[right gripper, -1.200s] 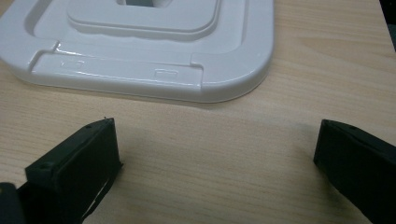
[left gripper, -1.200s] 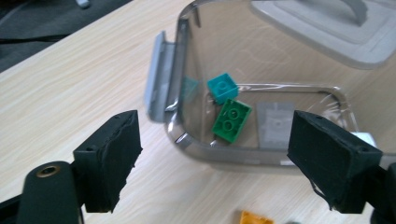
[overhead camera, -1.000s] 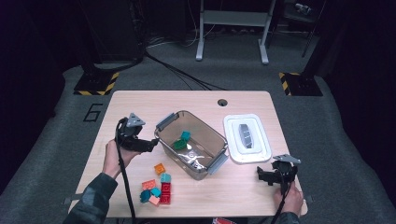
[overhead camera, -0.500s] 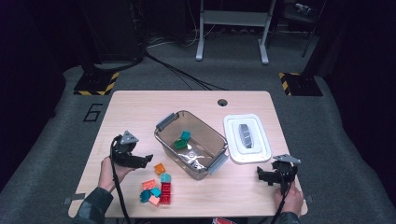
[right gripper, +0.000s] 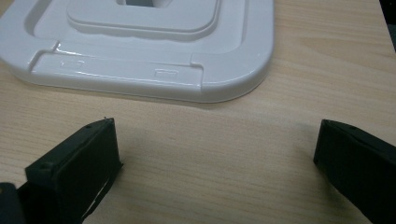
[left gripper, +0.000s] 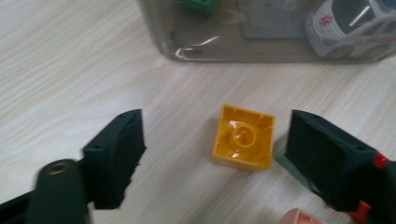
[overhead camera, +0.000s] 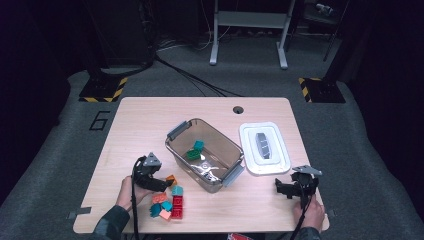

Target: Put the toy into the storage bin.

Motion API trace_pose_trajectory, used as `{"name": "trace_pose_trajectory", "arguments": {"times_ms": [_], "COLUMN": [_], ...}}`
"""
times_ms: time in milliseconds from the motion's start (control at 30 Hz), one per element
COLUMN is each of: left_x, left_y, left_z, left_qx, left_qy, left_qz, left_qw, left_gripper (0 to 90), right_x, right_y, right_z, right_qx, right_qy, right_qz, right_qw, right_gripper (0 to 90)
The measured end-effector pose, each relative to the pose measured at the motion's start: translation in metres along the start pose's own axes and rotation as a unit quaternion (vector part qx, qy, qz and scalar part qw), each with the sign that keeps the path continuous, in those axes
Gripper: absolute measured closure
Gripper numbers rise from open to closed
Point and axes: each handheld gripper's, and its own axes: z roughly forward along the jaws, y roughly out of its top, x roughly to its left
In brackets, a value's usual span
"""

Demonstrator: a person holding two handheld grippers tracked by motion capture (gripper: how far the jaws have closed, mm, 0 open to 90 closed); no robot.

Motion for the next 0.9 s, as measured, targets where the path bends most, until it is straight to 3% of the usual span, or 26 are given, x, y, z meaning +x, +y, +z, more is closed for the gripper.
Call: {"name": "trace_pose_trajectory", "arguments": {"times_ms": [167, 300, 400, 533, 733, 900], "left_x": [-0.003, -0.008, -0.009, -0.006, -0.002, 0.005], "left_y": [0.004, 0.005, 0.004, 0.001, -0.003, -0.011], "left_z": [0.007, 0.012, 0.014, 0.015, 0.010, 0.003], "left_qx": [0.004, 0.008, 0.013, 0.014, 0.013, 0.006], "left_qy": [-0.015, -0.012, -0.012, -0.019, -0.012, -0.005], "left_qz": [0.002, 0.011, 0.012, 0.006, 0.006, -0.011], "left_qw": [0.9999, 0.9998, 0.9998, 0.9997, 0.9998, 0.9999], "left_gripper": [31.7, 40.0, 55.0, 57.8, 58.8, 58.9], "right_x": [0.000, 0.000, 0.000, 0.000, 0.000, 0.000], "right_y": [0.000, 0.000, 0.000, 0.000, 0.000, 0.000], "right_z": [0.000, 0.000, 0.000, 0.000, 0.000, 0.000], "right_qx": [0.000, 0.000, 0.000, 0.000, 0.000, 0.000], "right_qy": [0.000, 0.000, 0.000, 0.000, 0.000, 0.000], "right_qz": [0.000, 0.000, 0.000, 0.000, 0.000, -0.001], "right_qw": [1.0000, 1.0000, 1.0000, 1.0000, 1.0000, 1.0000], "right_gripper": [0.0, 0.0, 0.0, 0.0, 0.0, 0.0]}}
